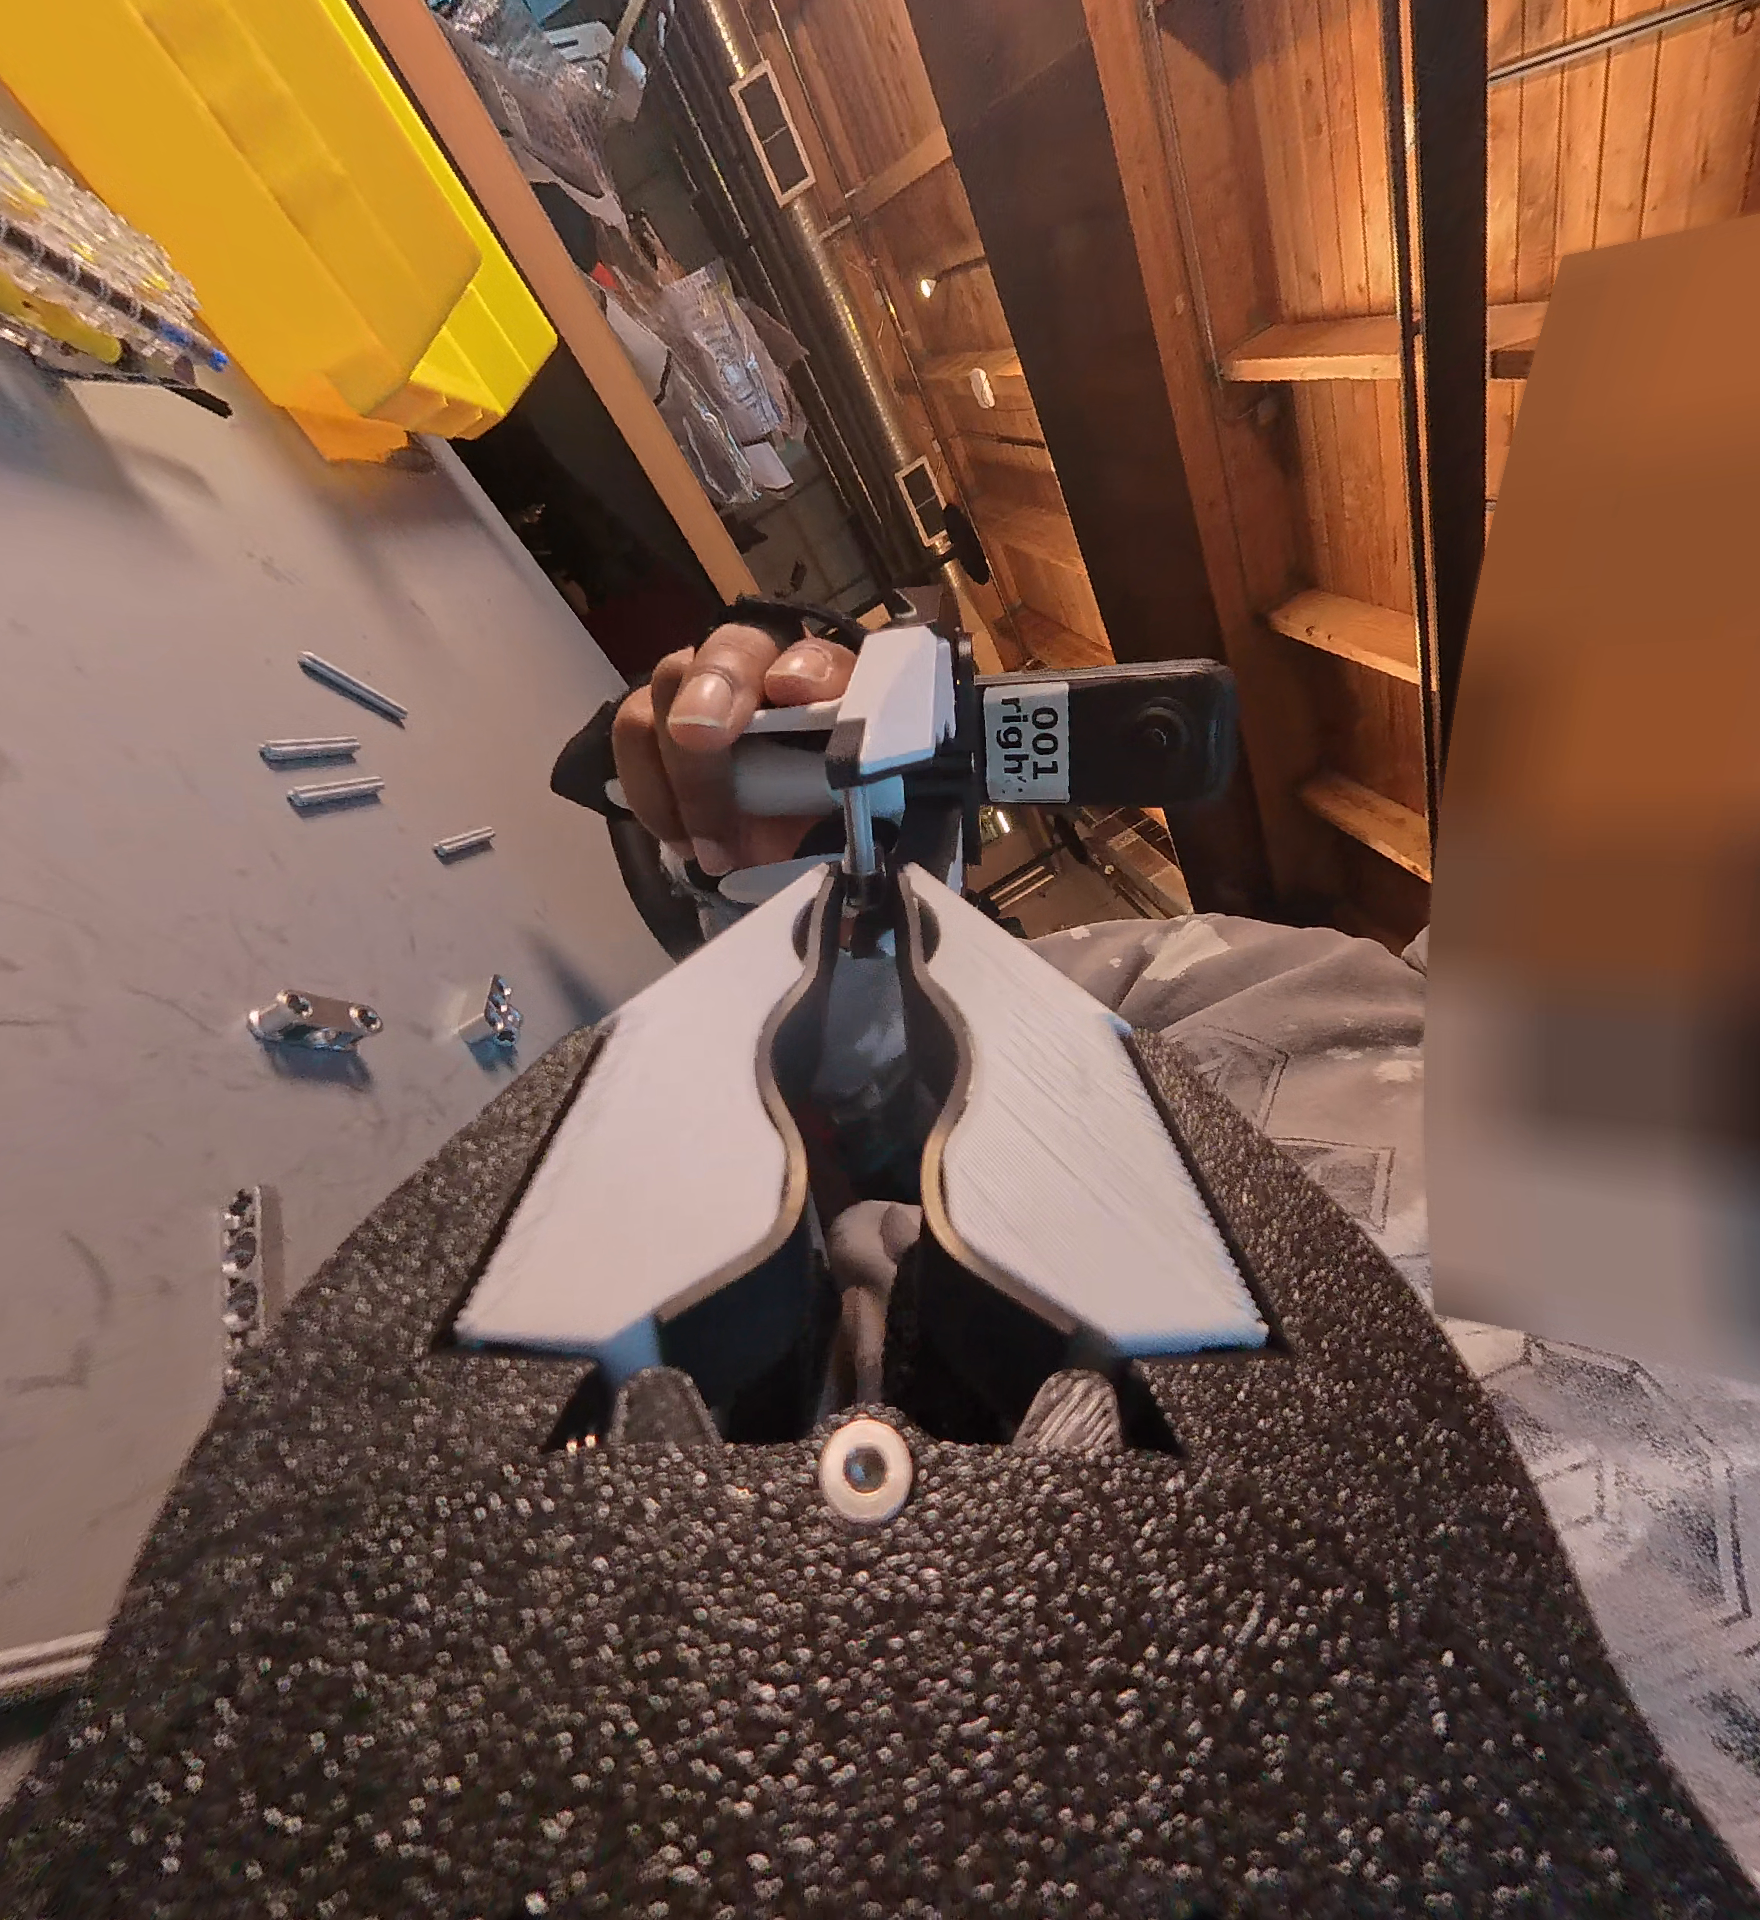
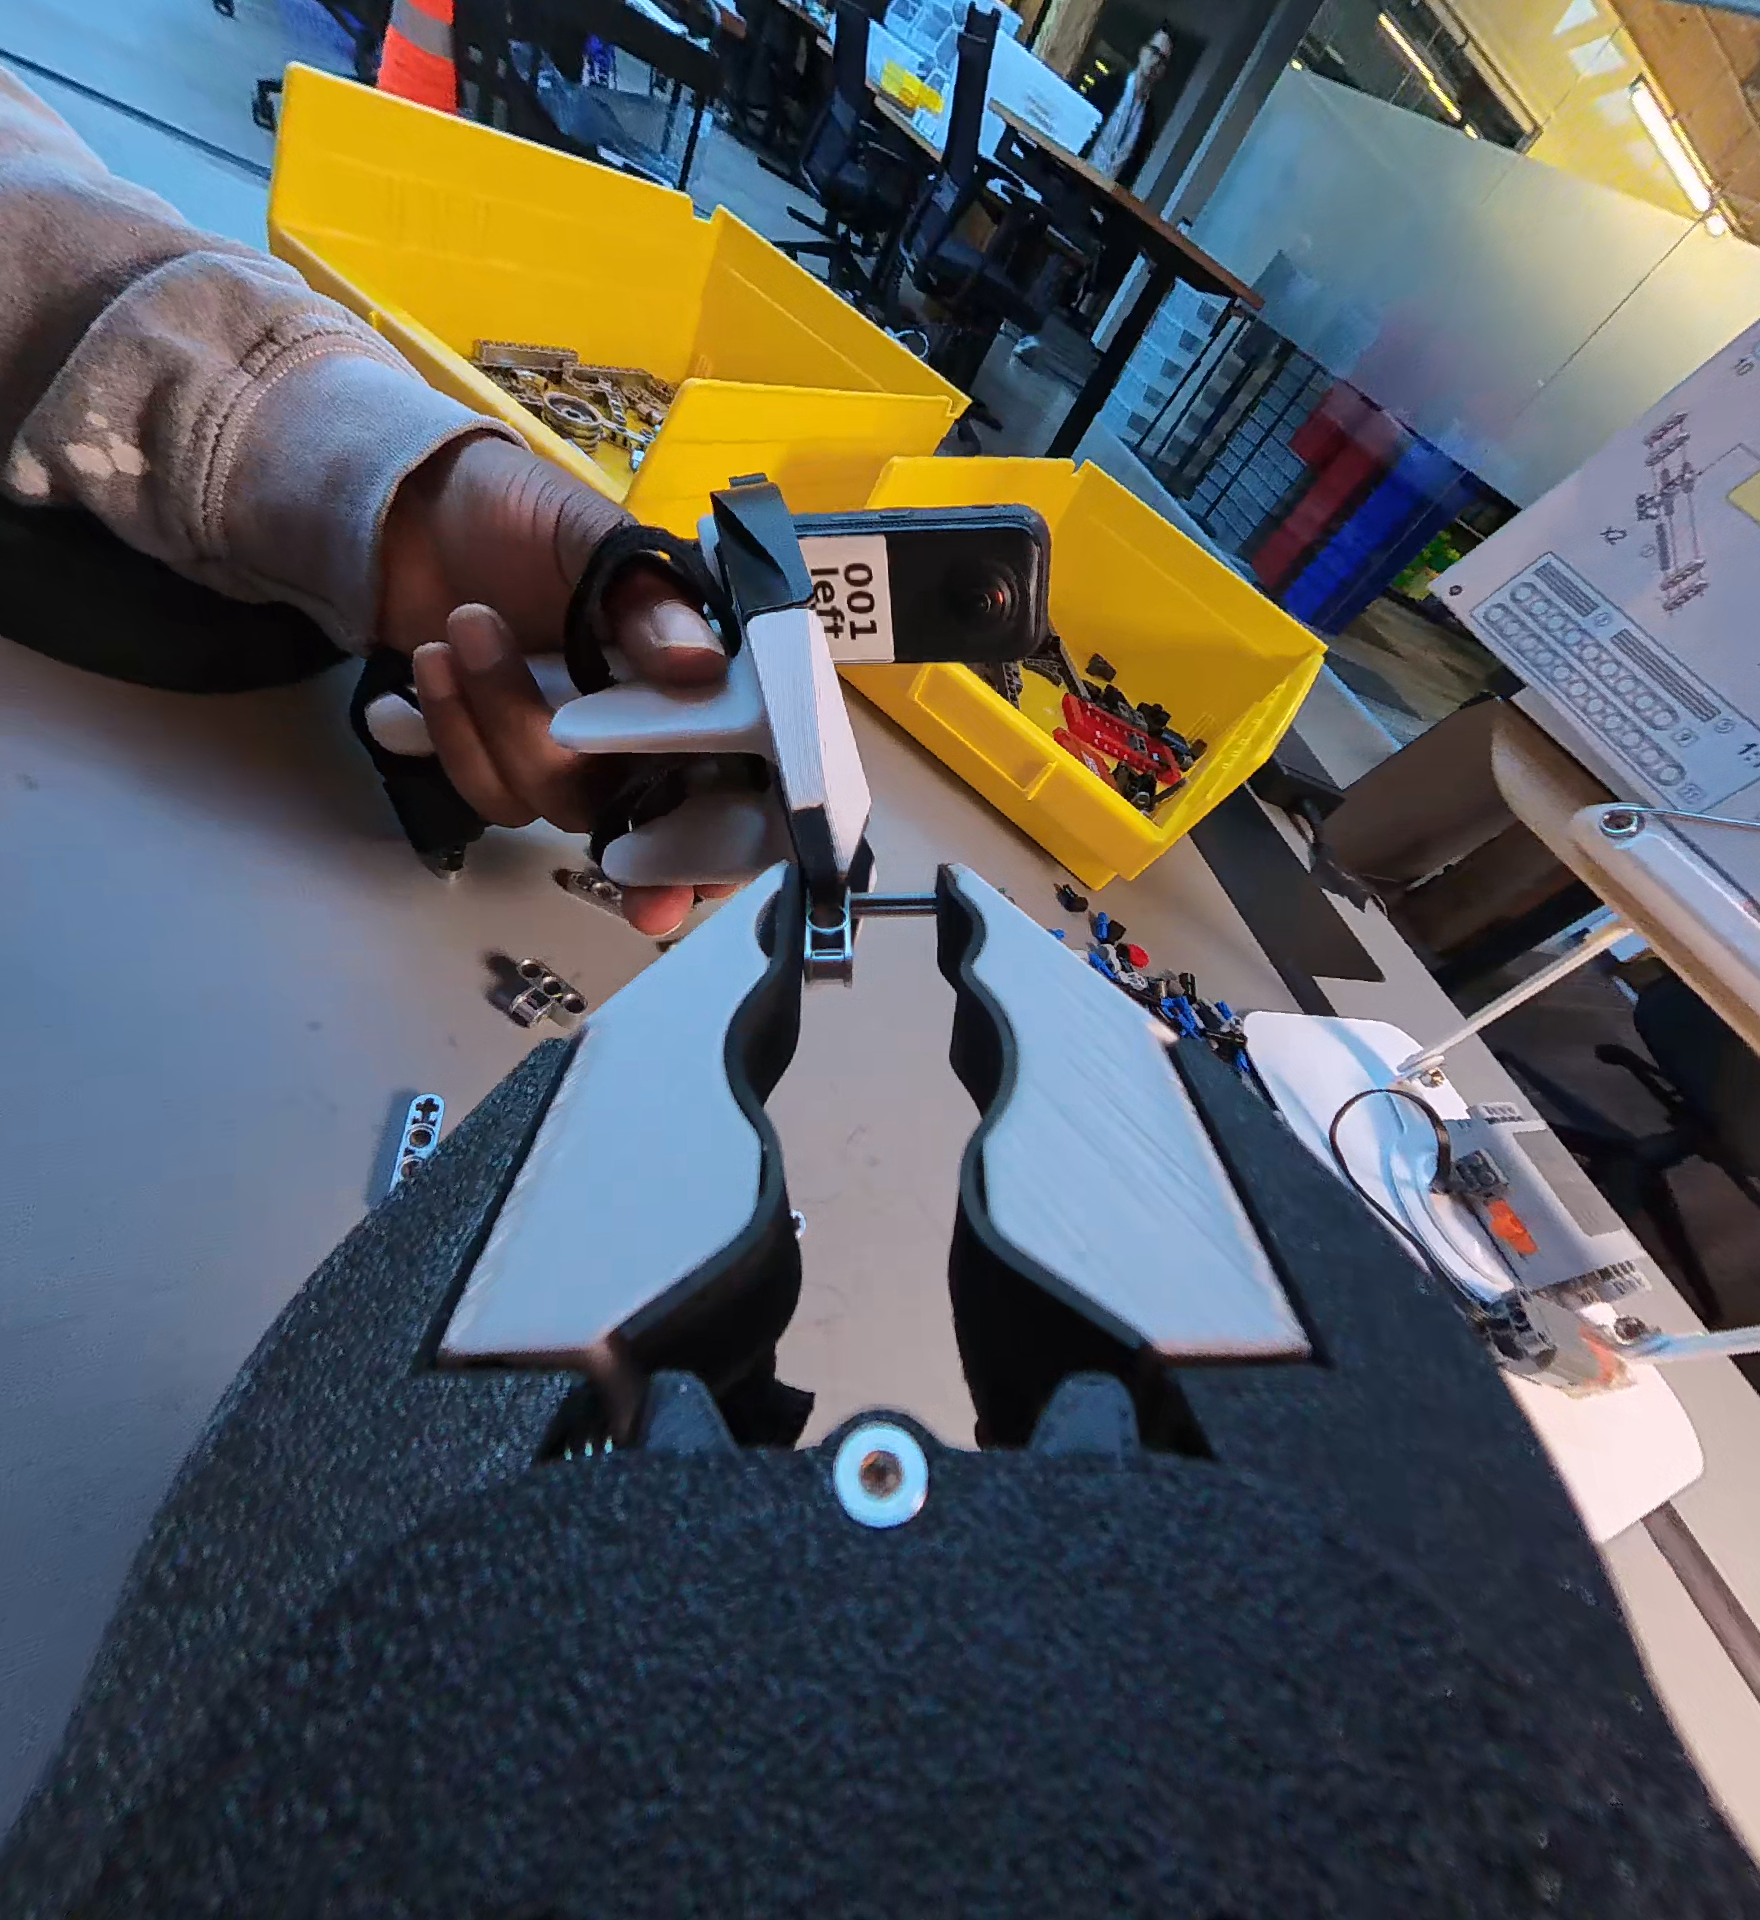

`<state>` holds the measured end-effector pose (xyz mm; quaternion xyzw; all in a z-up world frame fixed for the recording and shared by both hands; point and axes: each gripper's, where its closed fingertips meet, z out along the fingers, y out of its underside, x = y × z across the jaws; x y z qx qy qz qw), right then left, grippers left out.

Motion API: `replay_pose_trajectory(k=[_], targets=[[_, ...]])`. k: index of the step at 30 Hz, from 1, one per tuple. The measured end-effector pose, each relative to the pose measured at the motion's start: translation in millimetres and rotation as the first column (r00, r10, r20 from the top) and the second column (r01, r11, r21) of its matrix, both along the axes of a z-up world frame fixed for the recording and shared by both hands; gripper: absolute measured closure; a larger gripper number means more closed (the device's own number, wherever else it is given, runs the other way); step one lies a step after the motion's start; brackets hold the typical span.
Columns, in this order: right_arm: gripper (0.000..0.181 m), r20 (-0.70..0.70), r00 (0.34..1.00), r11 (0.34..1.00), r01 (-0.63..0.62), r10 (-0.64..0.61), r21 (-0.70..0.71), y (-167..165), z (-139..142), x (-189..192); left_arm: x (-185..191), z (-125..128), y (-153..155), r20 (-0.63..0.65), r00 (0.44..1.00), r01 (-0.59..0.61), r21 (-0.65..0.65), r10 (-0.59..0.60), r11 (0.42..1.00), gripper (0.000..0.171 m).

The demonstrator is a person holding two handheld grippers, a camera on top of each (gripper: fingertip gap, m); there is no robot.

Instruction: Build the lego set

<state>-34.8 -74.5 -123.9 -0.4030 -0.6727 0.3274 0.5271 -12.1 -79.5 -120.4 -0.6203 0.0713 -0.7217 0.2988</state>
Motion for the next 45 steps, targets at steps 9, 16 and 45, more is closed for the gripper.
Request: replay_pose_trajectory(k=[9,16,45], targets=[[0.158,0.024,1.0,1.0,-0.01,0.01,-0.002,-3.8,-1.6,1.0,0.2,-2.0,-2.9,-0.053,0.999,0.011,0.031,-0.009,0.999,0.167],[0.157,0.043,0.998,0.998,-0.057,0.055,0.035,-7.8,-2.8,10.2,-0.7,-4.8,-4.0,-0.069,0.997,0.025,0.02,-0.023,0.999,0.167],[0.176,0.02,0.998,0.986,0.057,-0.061,0.154,-0.6,-4.1,4.3,-10.2,3.4,2.9,0.002,1.0,-0.027,-0.02,0.027,0.999,0.168]])
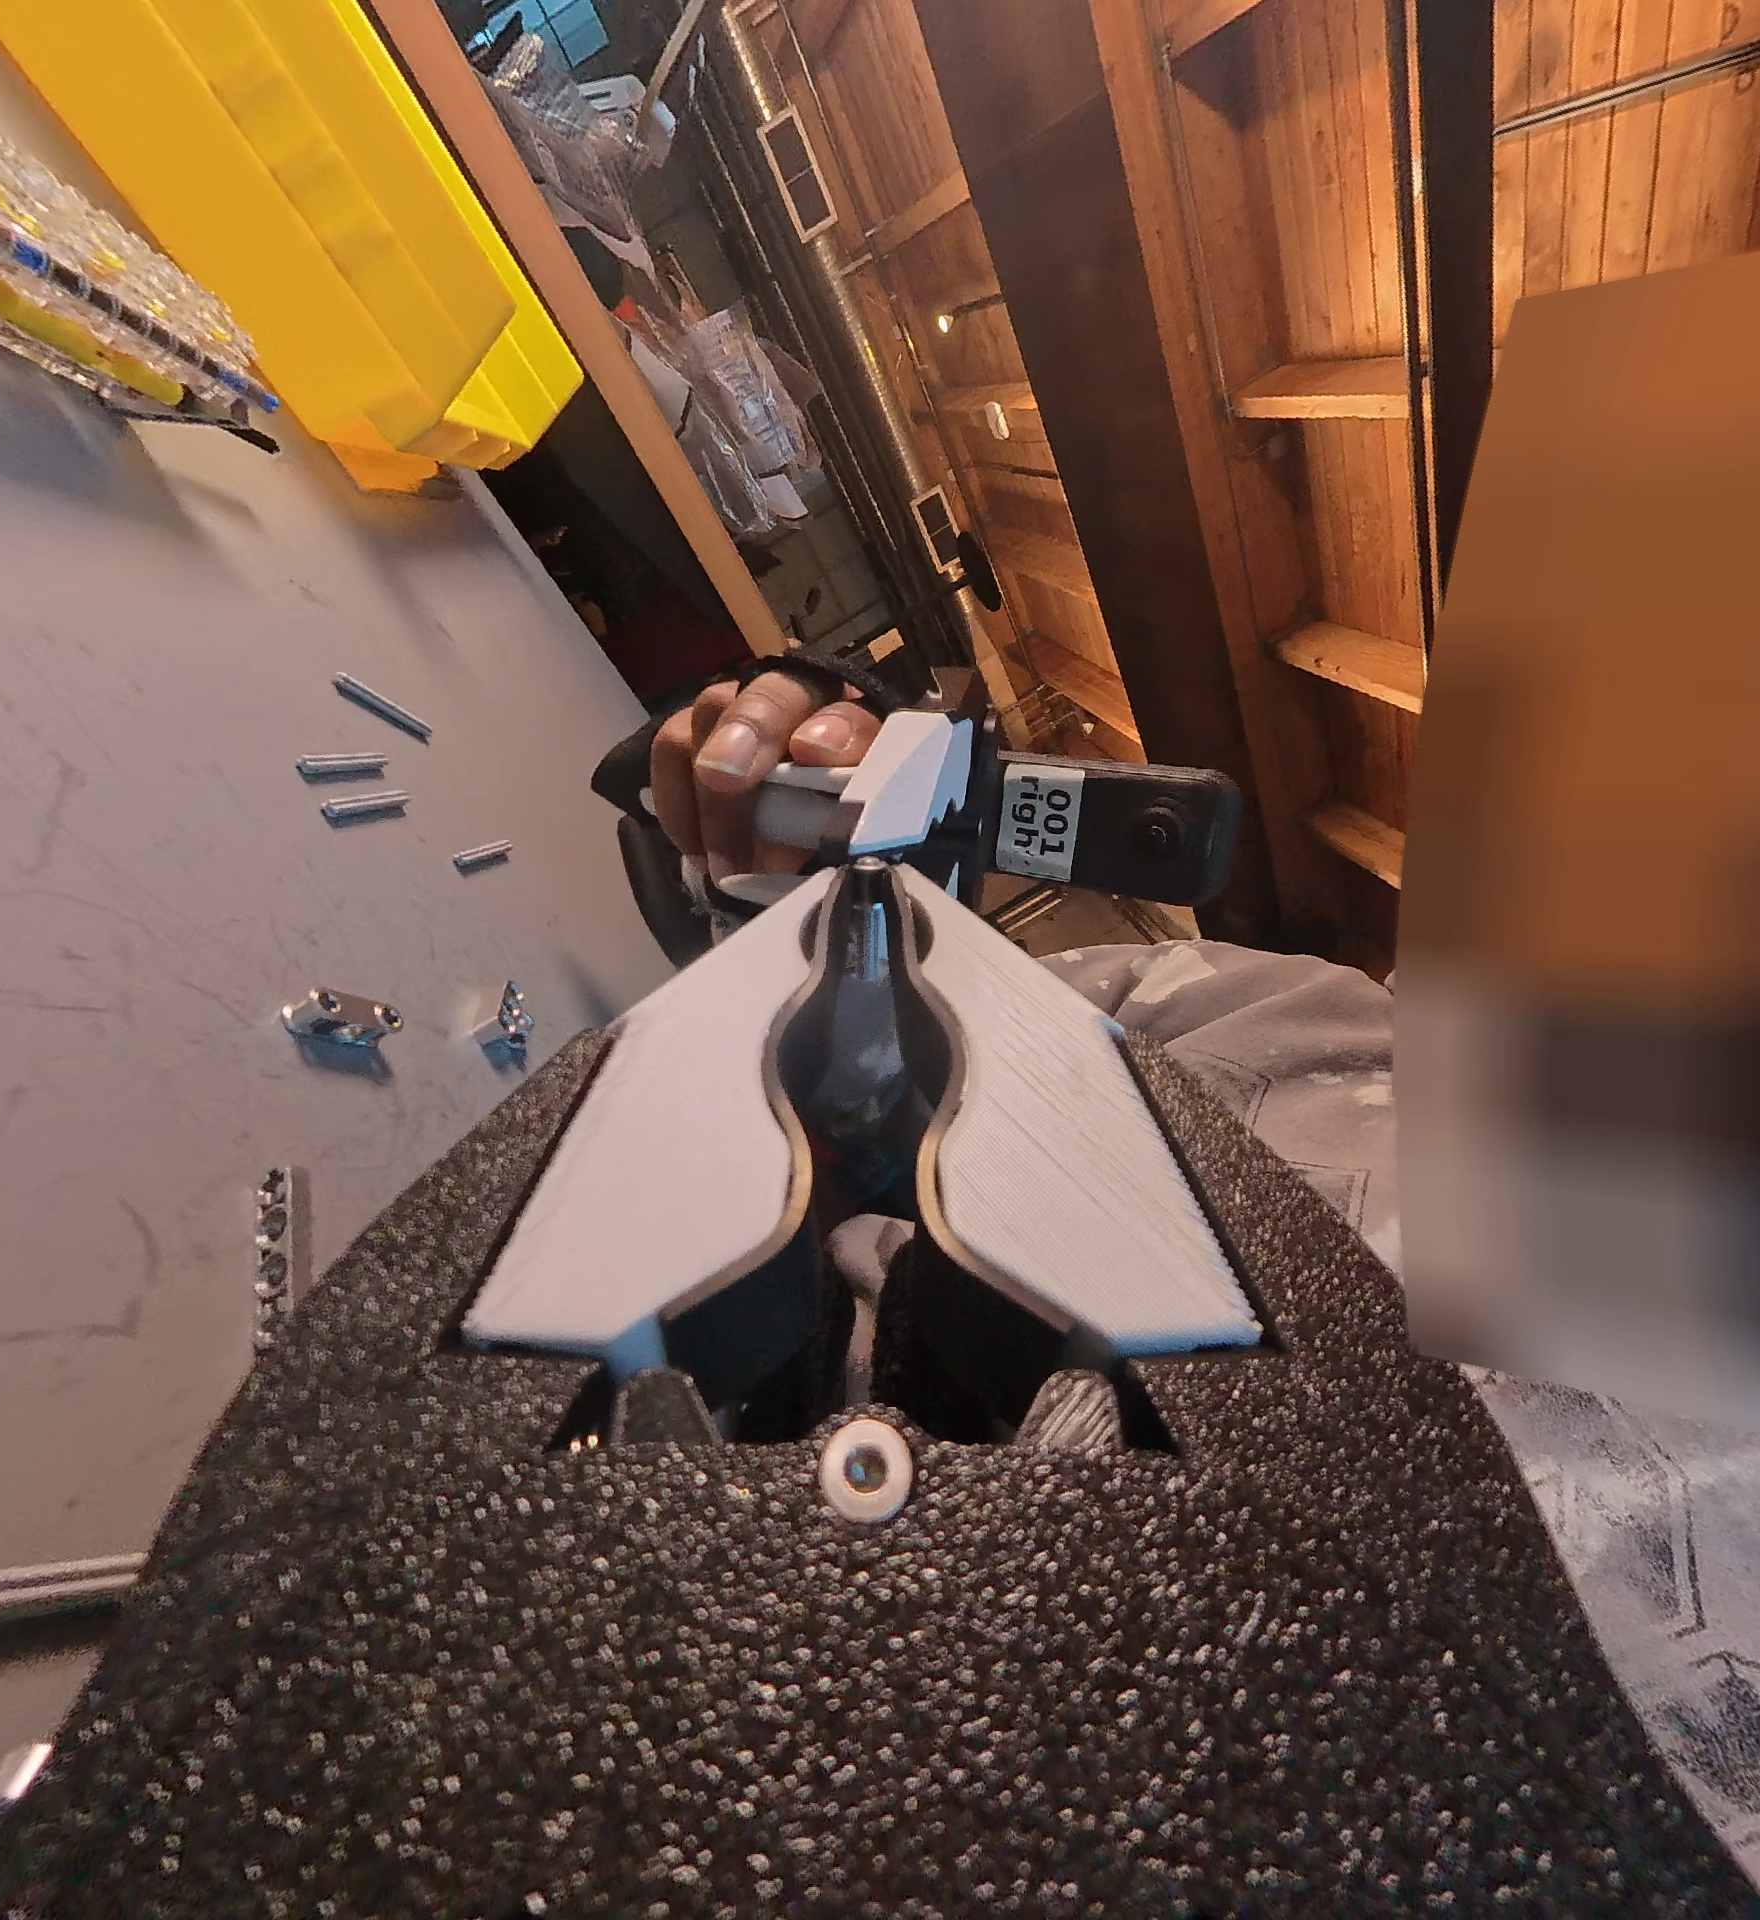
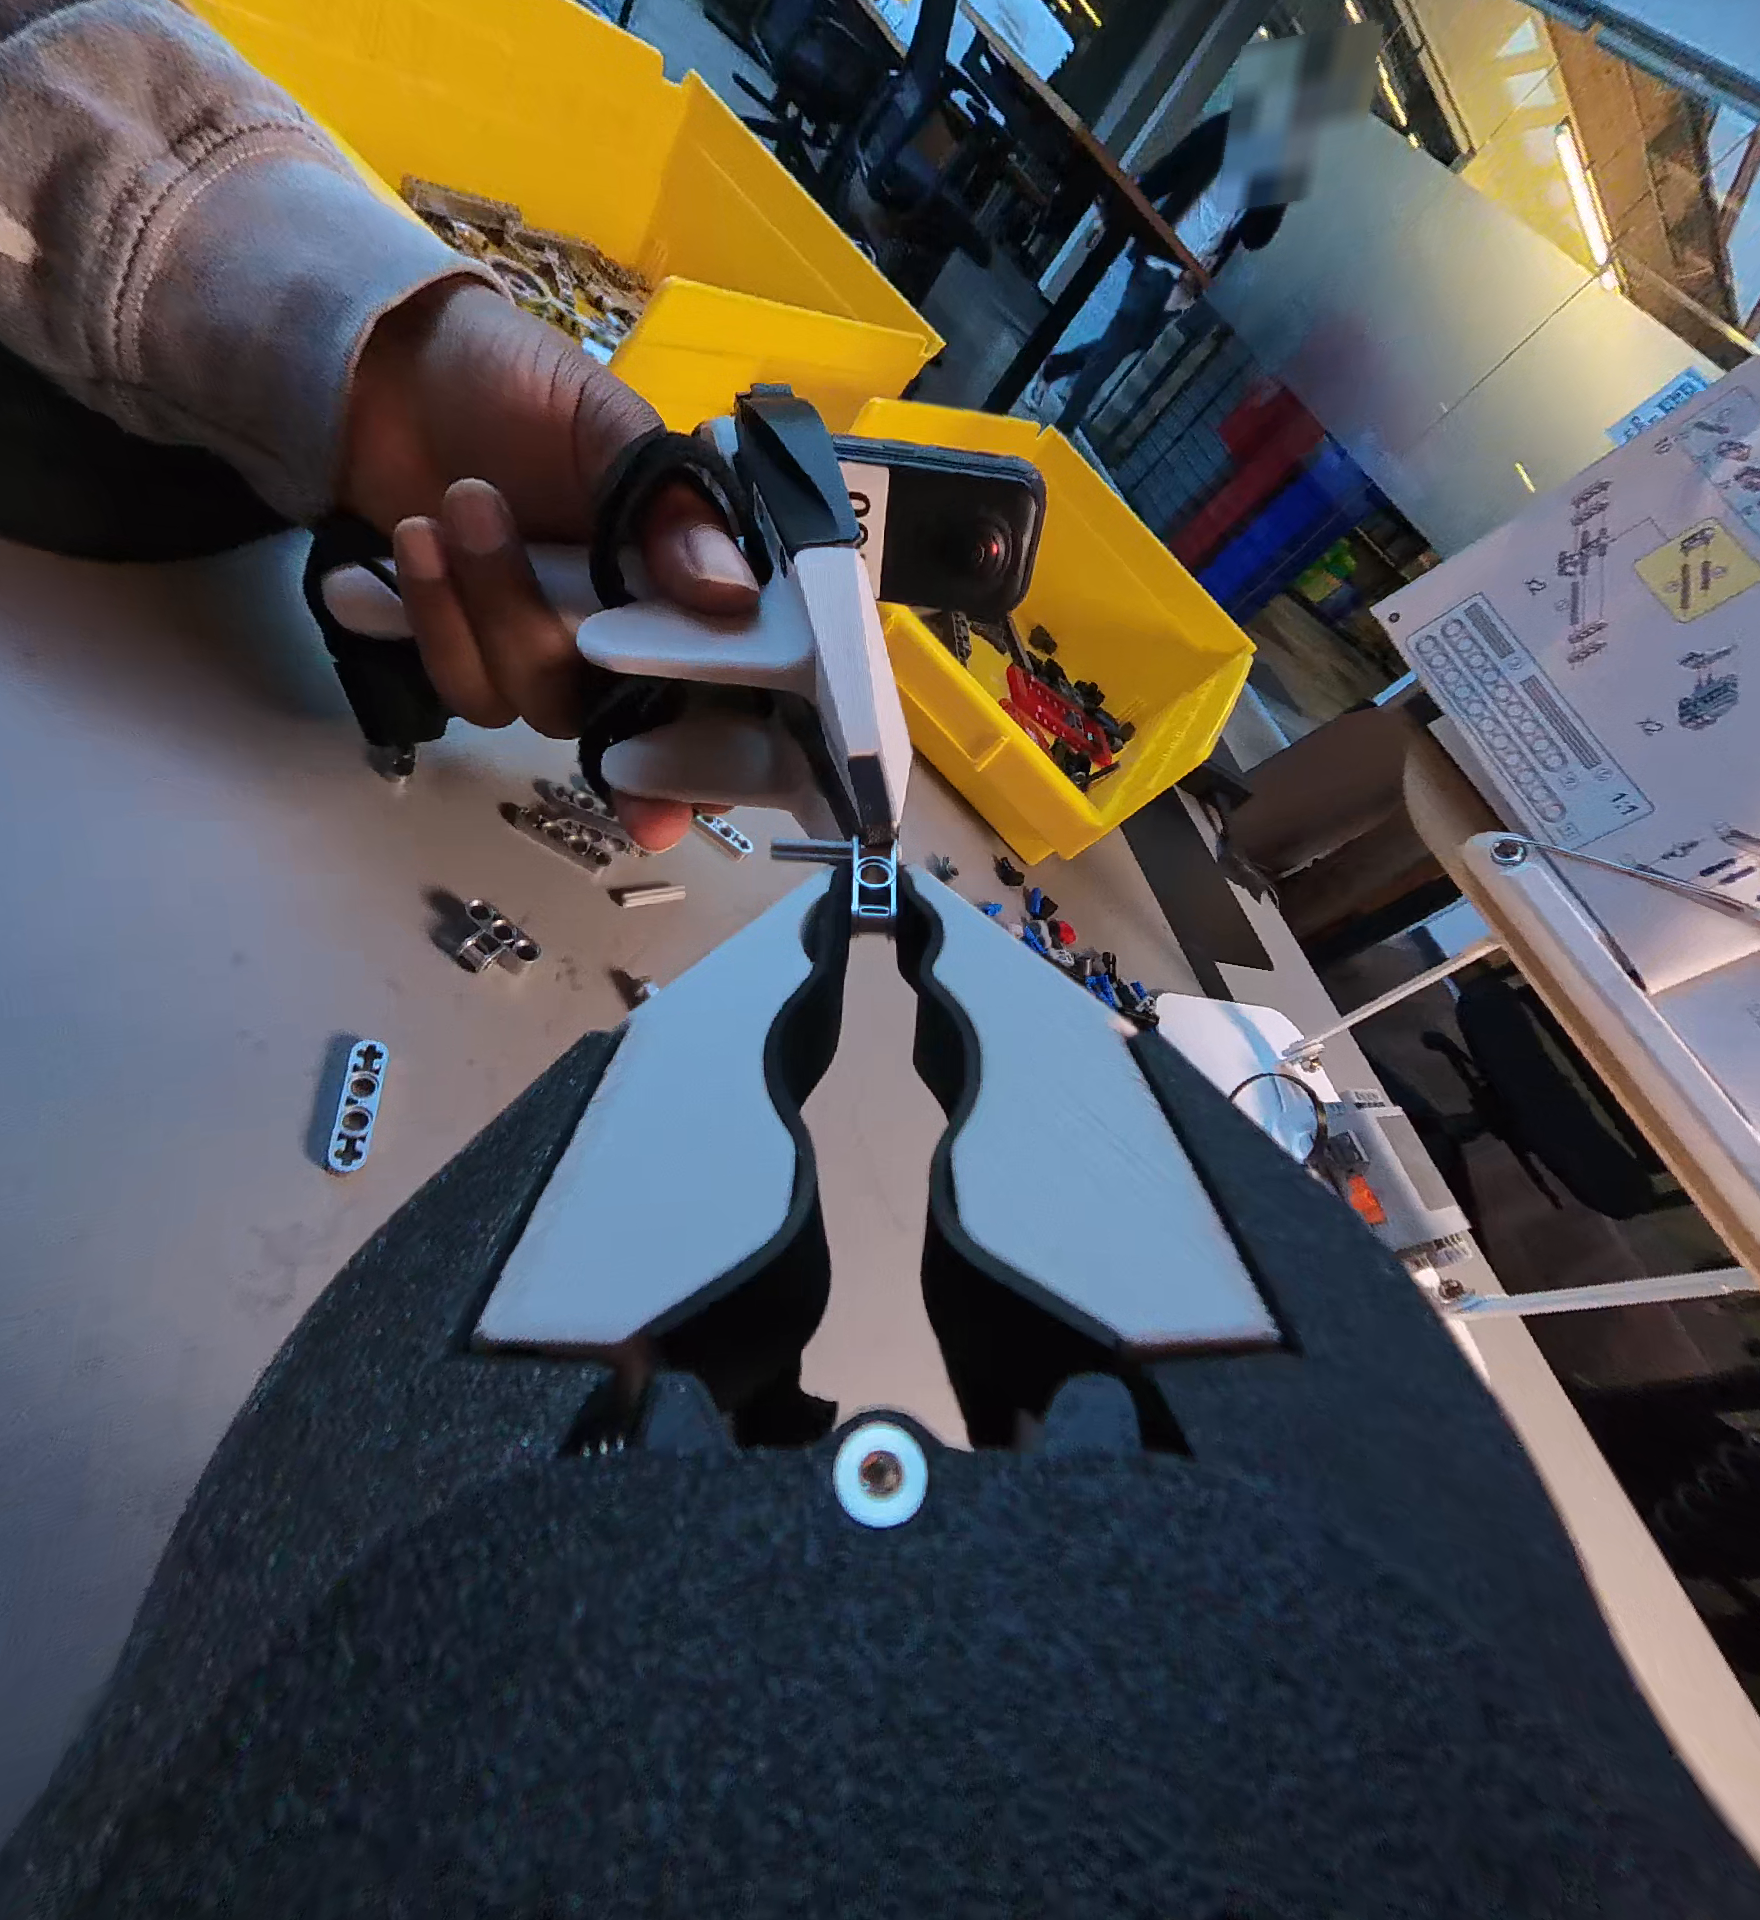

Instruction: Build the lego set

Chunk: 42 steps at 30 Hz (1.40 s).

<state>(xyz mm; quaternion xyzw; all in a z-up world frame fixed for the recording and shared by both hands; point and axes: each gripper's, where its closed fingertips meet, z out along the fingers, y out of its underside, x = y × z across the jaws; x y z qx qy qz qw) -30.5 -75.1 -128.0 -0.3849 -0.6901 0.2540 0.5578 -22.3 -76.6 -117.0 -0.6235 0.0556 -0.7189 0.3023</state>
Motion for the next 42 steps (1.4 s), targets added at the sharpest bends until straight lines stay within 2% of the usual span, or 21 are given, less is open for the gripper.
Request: replay_pose_trajectory(k=[5,8,11,13,16,24,26,28,31,32,34,39,42], targets=[[0.174,-0.011,1.0,1.0,0.013,-0.012,0.025,2.3,-2.3,-2.4,-2.8,-2.2,2.4,-0.011,1.0,-0.02,-0.002,0.02,1.0,0.168],[0.166,-0.019,1.0,1.0,-0.004,0.004,0.013,0.7,-0.8,-1.0,-5.8,-1.9,4.8,-0.011,0.999,-0.039,0.0,0.039,0.999,0.168],[0.146,0.004,1.0,1.0,-0.01,0.01,-0.01,-0.5,-3.6,-1.3,-7.3,-2.2,6.7,-0.007,0.999,-0.051,-0.002,0.051,0.999,0.168],[0.143,0.012,1.0,1.0,-0.003,0.003,0.012,-1.2,-5.6,-3.6,-4.5,-2.6,6.0,-0.006,0.999,-0.047,-0.003,0.047,0.999,0.168],[0.159,0.012,1.0,1.0,0.015,-0.016,0.023,0.0,-6.0,-4.5,-1.7,-3.6,5.2,-0.004,0.999,-0.042,-0.006,0.042,0.999,0.168],[0.161,0.042,0.998,0.999,0.043,-0.042,-0.016,4.0,-6.2,-4.5,-5.0,-0.4,7.2,-0.001,0.997,-0.073,0.014,0.073,0.997,0.171],[0.161,0.03,0.995,0.996,0.094,-0.094,0.009,16.0,-3.0,-1.3,-2.8,-2.7,5.2,-0.022,0.998,-0.061,0.024,0.062,0.998,0.171],[0.161,0.017,0.997,0.997,0.071,-0.07,-0.037,13.9,1.1,0.2,-1.4,-1.0,4.7,-0.017,0.998,-0.06,0.026,0.06,0.998,0.171],[0.166,0.012,0.996,0.996,0.085,-0.084,-0.017,16.0,2.9,-0.1,-5.2,0.5,7.5,-0.013,0.997,-0.081,0.037,0.082,0.996,0.171],[0.177,0.001,0.996,0.996,0.085,-0.085,0.0,16.3,3.8,0.3,-7.7,-0.7,9.9,-0.025,0.995,-0.1,0.042,0.101,0.994,0.171],[0.177,0.028,0.996,0.997,0.082,-0.082,0.006,15.5,-0.8,0.2,-7.9,-3.7,11.6,-0.079,0.989,-0.117,0.072,0.123,0.991,0.16],[0.177,0.067,0.994,0.996,0.081,-0.084,0.041,14.9,-10.1,-1.7,0.1,-3.7,5.8,-0.118,0.988,-0.082,0.112,0.095,0.99,0.163],[0.177,0.106,0.988,0.991,0.102,-0.111,0.086,19.2,-18.8,-2.2,1.6,-11.1,7.5,-0.193,0.974,-0.092,0.133,0.117,0.987,0.162]])
